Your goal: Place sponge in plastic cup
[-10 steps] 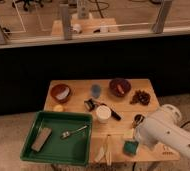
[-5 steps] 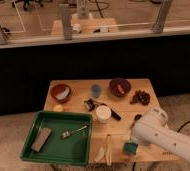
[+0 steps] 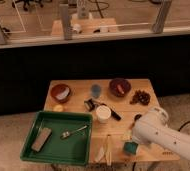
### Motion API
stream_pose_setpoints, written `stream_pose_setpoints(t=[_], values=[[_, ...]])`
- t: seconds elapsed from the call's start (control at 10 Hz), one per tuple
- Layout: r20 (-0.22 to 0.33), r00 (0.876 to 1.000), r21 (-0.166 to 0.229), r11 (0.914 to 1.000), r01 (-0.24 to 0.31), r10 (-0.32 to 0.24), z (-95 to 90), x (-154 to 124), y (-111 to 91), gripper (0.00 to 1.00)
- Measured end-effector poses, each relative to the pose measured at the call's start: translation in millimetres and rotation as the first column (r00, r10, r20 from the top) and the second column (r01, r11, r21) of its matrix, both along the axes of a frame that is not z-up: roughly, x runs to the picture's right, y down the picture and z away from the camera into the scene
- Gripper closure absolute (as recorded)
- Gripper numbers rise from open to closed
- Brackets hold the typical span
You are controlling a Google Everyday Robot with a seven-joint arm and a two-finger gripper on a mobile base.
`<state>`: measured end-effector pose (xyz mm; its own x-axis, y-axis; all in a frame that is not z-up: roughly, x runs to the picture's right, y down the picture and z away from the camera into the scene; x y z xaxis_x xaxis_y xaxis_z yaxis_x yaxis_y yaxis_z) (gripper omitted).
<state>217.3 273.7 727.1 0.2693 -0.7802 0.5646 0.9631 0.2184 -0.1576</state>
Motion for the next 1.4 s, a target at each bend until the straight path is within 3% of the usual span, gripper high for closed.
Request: stream_pose_setpoints(t=[0.3,0.6,1.0,1.4], values=[[0.041,0.999,-0.031,0.999,0.031,-0.03,13.3,-15.2,2.4,0.2],[0.037,0.998,-0.045,0.9973,0.058,-0.056,30.8,-21.8,14.3,0.2],[0.035,0.998,-0.068,0.9966,0.046,-0.044,48.2,-19.3,25.1,0.21],[0.006,1.0,-0.061,0.9977,0.03,-0.03,48.3,-15.6,20.9,0.59]])
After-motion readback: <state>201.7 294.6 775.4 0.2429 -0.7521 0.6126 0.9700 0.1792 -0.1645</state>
